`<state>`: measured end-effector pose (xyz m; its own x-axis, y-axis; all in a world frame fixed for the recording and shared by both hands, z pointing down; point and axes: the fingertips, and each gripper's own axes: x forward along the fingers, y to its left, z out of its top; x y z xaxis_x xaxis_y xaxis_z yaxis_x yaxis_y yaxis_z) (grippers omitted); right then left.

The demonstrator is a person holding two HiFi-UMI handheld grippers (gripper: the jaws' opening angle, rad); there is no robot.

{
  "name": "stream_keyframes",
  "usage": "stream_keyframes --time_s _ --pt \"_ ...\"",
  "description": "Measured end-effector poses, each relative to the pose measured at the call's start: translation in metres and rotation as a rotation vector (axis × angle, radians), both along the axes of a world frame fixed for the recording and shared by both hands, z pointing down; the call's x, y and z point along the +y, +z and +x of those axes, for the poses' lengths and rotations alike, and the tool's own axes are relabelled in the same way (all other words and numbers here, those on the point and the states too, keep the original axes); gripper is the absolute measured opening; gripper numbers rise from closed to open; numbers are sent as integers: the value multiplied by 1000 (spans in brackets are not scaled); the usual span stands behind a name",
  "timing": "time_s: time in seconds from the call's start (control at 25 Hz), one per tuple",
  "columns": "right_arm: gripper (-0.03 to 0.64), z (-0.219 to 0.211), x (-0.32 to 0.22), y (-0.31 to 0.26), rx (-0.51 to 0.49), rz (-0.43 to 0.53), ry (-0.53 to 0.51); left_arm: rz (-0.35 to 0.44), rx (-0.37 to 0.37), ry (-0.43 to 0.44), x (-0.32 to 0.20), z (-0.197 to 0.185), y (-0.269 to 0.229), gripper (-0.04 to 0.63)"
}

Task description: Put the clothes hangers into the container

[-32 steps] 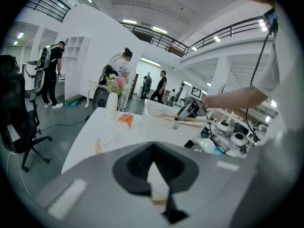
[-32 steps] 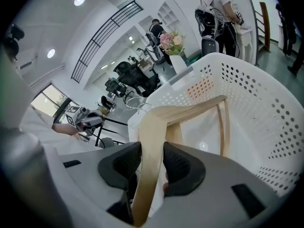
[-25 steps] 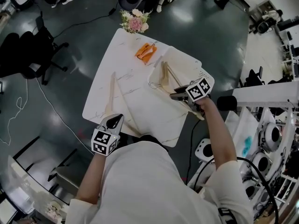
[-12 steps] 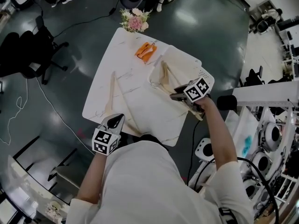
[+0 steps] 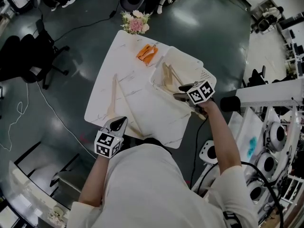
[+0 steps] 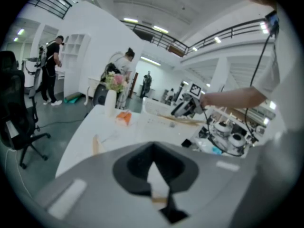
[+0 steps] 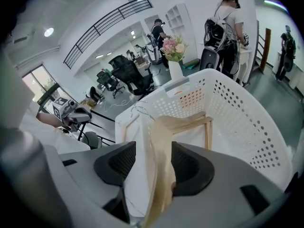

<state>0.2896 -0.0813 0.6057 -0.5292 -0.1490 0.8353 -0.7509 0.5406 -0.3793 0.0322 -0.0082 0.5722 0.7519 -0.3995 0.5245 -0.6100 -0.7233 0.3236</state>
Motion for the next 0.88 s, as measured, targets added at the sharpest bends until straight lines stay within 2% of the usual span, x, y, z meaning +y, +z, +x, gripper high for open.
stream_keyframes --time_s 0.24,0.52,0.88 --pt "207 -4 -7 -21 -52 120 121 16 9 18 0 2 -5 2" --pt "204 -14 7 -28 -84 152 177 29 14 47 2 3 -10 2" --pt "77 -29 25 -39 -140 208 277 45 28 62 -3 1 -13 2"
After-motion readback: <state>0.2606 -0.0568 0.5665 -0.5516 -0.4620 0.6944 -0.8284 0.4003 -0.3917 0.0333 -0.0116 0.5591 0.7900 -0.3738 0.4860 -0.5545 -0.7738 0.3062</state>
